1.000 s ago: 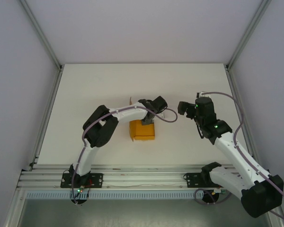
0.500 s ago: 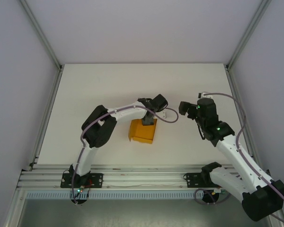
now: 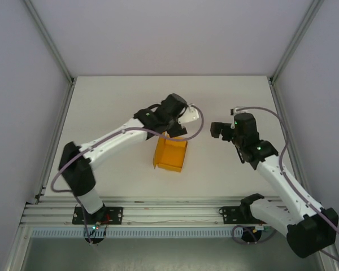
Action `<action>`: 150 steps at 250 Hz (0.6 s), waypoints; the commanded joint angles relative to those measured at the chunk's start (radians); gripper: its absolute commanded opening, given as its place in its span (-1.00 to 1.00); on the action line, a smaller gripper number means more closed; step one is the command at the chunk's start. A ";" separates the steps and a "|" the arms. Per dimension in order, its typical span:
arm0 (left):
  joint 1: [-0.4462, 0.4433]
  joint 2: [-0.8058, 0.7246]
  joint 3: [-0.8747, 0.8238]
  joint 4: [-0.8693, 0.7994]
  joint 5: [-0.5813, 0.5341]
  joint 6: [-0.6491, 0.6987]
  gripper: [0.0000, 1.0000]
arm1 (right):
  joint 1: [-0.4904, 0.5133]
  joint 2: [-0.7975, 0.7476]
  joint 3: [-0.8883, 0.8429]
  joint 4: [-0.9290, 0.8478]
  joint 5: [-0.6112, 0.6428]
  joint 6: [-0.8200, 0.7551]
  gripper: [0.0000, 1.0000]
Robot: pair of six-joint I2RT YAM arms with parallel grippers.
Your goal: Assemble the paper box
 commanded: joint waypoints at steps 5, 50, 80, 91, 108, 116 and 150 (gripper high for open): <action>0.060 -0.121 -0.127 0.260 -0.131 -0.244 1.00 | -0.002 0.123 0.073 0.015 -0.260 -0.251 0.95; 0.201 -0.252 -0.285 0.216 -0.197 -0.785 1.00 | 0.000 0.418 0.247 -0.051 -0.536 -0.473 0.69; 0.258 -0.303 -0.408 0.111 -0.190 -0.975 1.00 | 0.021 0.597 0.384 -0.177 -0.581 -0.637 0.65; 0.275 -0.320 -0.451 0.089 -0.178 -1.005 1.00 | 0.031 0.656 0.431 -0.220 -0.583 -0.695 0.65; 0.292 -0.340 -0.509 0.069 -0.175 -1.029 1.00 | 0.053 0.738 0.505 -0.299 -0.597 -0.778 0.63; 0.299 -0.348 -0.529 0.059 -0.183 -1.047 1.00 | 0.067 0.774 0.541 -0.333 -0.596 -0.806 0.61; 0.318 -0.381 -0.609 0.086 -0.140 -1.068 1.00 | 0.114 0.923 0.682 -0.457 -0.563 -0.873 0.52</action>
